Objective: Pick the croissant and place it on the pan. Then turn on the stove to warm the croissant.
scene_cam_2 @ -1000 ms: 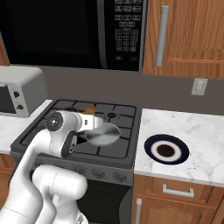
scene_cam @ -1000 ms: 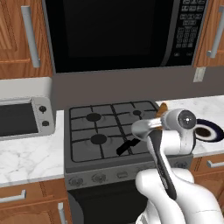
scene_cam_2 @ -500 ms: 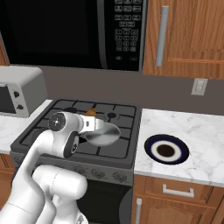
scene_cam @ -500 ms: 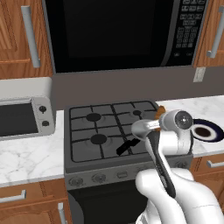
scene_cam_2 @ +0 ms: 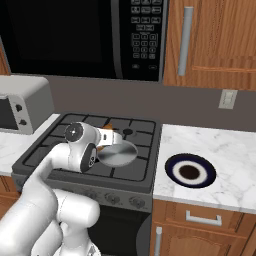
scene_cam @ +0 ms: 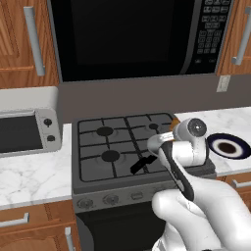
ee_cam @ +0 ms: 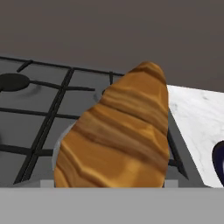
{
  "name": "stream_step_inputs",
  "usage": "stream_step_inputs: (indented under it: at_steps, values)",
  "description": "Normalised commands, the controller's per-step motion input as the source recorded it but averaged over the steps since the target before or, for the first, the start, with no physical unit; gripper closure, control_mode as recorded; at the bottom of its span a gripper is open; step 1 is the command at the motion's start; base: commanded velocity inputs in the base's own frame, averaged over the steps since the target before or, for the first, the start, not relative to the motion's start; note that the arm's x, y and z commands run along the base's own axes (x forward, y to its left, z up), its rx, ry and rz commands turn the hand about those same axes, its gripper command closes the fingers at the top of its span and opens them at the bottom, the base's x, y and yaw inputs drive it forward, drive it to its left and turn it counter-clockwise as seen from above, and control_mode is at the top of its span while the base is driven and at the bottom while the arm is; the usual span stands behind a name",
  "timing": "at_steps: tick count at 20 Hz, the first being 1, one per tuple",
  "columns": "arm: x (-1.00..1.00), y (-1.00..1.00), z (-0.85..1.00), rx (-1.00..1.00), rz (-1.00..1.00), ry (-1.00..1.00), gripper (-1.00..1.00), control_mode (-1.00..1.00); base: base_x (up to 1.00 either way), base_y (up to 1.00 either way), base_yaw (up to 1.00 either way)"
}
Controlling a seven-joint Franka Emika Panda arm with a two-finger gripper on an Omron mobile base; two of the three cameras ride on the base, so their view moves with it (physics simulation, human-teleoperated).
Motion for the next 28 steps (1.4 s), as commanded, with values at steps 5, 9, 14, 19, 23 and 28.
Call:
stream_step_inputs:
  at_steps: [5, 9, 14, 19, 23, 28]
  values:
    - [0.14, -0.02, -0.11, 0.00, 0.00, 0.01, 1.00, -1.00, 0.00, 0.00, 0.00]
    - [0.11, -0.09, -0.18, 0.00, 0.00, 0.01, 1.00, -1.00, 0.00, 0.00, 0.00]
    - [0.05, -0.07, -0.21, 0.00, 0.00, 0.00, 1.00, -1.00, 0.00, 0.00, 0.00]
    - [0.08, -0.01, -0.29, 0.00, 0.00, 0.02, 1.00, -1.00, 0.00, 0.00, 0.00]
    - [0.13, 0.00, -0.31, 0.00, 0.00, 0.02, 1.00, -1.00, 0.00, 0.00, 0.00]
    - [0.17, 0.00, -0.22, 0.00, 0.00, 0.01, 1.00, -1.00, 0.00, 0.00, 0.00]
